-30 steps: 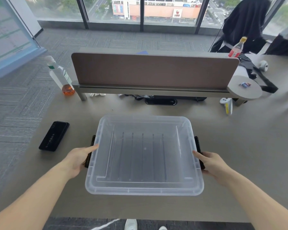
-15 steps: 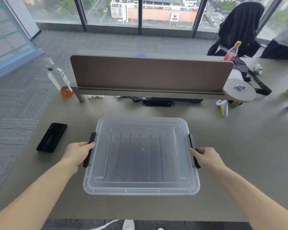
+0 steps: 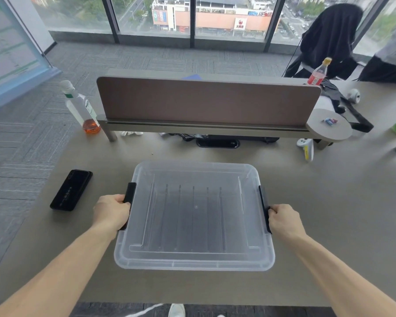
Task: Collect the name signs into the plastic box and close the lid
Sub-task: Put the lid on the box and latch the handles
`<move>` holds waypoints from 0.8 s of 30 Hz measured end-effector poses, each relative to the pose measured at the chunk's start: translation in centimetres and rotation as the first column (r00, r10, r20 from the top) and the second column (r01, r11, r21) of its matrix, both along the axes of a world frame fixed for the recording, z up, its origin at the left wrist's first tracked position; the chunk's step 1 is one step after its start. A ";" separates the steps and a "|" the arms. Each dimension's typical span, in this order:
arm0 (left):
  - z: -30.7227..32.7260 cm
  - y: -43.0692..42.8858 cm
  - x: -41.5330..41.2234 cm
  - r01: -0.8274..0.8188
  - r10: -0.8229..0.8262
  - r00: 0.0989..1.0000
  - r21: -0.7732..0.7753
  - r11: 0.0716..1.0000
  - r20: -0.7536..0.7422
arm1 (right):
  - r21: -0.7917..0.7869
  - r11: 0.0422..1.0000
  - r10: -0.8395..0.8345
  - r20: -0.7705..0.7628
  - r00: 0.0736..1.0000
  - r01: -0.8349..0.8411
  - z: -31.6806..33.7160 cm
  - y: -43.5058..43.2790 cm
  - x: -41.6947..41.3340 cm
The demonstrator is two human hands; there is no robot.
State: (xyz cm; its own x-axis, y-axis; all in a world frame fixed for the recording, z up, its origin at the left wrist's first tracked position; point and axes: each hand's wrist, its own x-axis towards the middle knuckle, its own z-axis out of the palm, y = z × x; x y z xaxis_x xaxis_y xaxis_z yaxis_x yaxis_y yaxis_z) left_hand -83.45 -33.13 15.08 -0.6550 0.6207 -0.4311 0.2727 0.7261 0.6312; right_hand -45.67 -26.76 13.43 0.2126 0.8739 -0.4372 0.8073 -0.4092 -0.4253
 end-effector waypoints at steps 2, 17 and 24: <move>0.1 0.0 0.4 0.020 -0.019 0.999 0.011 1.000 -0.031 | 0.028 1.000 0.002 -0.011 1.000 -0.002 -0.2 -0.1 -0.2; -2.5 3.9 5.7 0.935 -0.858 0.103 -0.245 0.256 -0.504 | 0.190 0.430 0.823 0.318 0.470 -0.882 -0.5 0.9 -8.8; -5.5 3.9 5.4 0.911 -0.841 0.109 -0.286 0.298 -0.529 | 0.127 0.359 0.848 0.368 0.380 -0.925 -3.4 1.7 -8.5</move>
State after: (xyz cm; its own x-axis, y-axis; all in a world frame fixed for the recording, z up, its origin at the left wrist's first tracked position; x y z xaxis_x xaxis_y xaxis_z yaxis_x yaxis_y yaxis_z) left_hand -78.05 -29.23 9.53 0.3219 0.9305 -0.1749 0.9425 -0.2974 0.1523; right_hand -54.12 -25.08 10.04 -0.7165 0.6642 -0.2131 0.6955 0.7034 -0.1463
